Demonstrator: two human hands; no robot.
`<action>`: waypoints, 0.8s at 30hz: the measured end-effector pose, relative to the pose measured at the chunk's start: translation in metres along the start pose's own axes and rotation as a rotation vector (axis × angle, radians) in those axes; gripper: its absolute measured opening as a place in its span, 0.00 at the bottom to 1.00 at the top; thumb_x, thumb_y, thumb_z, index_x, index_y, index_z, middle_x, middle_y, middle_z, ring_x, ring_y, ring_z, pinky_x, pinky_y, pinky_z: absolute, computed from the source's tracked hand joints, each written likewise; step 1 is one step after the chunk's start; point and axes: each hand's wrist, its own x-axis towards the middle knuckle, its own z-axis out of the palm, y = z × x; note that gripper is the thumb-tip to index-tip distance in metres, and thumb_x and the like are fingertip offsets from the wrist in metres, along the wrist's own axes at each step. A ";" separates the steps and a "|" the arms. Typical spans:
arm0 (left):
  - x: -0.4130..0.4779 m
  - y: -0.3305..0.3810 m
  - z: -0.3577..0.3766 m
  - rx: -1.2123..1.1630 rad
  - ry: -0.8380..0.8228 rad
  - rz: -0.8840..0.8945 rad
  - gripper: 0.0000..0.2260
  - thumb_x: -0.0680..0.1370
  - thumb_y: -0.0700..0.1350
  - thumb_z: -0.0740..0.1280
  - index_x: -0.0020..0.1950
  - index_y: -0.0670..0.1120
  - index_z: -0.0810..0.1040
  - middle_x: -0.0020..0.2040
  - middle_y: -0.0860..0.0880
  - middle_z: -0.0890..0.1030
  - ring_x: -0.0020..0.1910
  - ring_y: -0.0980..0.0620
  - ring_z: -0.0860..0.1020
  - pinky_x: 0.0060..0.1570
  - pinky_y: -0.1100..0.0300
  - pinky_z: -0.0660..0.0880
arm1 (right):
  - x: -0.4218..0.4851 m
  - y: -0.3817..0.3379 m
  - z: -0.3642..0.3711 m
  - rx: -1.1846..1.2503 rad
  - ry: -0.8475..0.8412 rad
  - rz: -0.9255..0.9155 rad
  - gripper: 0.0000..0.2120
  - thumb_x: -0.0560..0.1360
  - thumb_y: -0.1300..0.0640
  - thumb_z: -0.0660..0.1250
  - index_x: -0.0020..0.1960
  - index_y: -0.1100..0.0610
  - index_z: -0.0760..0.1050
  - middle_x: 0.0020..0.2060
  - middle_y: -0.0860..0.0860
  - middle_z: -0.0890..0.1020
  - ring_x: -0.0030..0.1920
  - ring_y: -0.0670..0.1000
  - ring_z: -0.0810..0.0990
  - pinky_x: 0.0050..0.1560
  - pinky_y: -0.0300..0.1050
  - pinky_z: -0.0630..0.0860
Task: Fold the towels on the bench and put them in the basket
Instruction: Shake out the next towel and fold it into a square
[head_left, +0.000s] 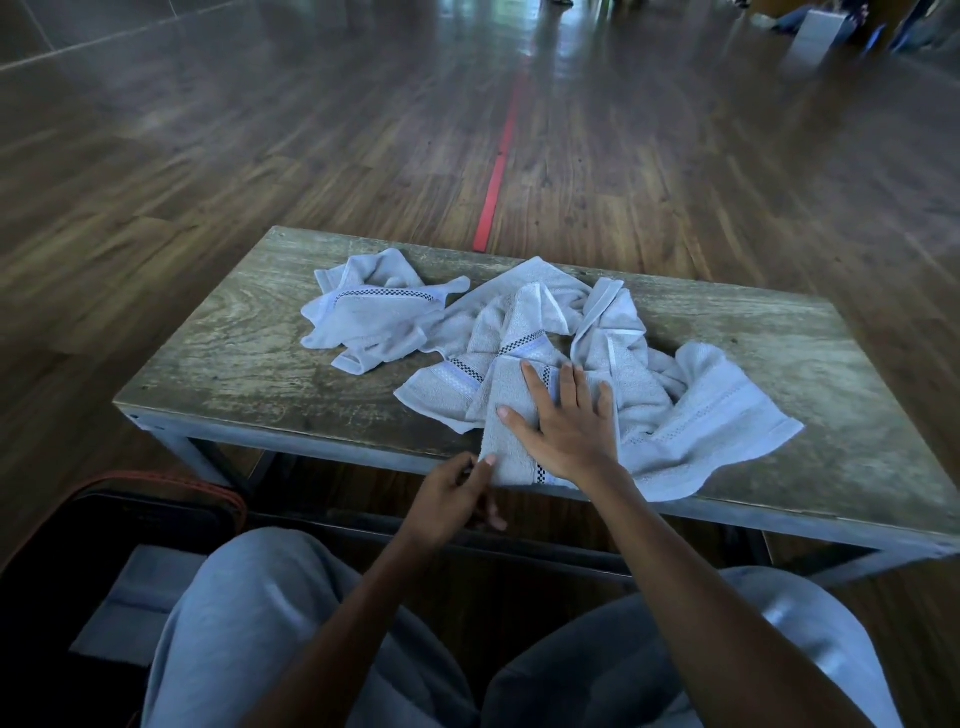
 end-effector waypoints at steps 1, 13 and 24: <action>-0.001 0.001 0.002 0.030 0.040 0.001 0.14 0.79 0.53 0.61 0.46 0.42 0.72 0.32 0.45 0.79 0.30 0.46 0.81 0.32 0.54 0.75 | 0.001 0.001 -0.003 0.018 -0.022 -0.013 0.36 0.71 0.27 0.38 0.75 0.39 0.37 0.77 0.57 0.43 0.76 0.55 0.39 0.72 0.61 0.37; 0.045 0.035 0.041 1.013 0.295 0.635 0.24 0.76 0.57 0.50 0.63 0.47 0.75 0.59 0.48 0.78 0.60 0.47 0.75 0.58 0.50 0.69 | -0.098 0.071 -0.036 0.659 0.201 0.234 0.09 0.77 0.47 0.62 0.51 0.52 0.76 0.35 0.46 0.80 0.37 0.47 0.80 0.41 0.48 0.77; 0.091 0.022 0.056 1.414 0.177 0.495 0.34 0.76 0.63 0.39 0.76 0.48 0.58 0.77 0.50 0.57 0.77 0.49 0.50 0.73 0.40 0.46 | -0.109 0.069 -0.017 1.094 0.050 0.210 0.09 0.76 0.53 0.67 0.55 0.53 0.76 0.23 0.48 0.76 0.23 0.43 0.72 0.24 0.36 0.67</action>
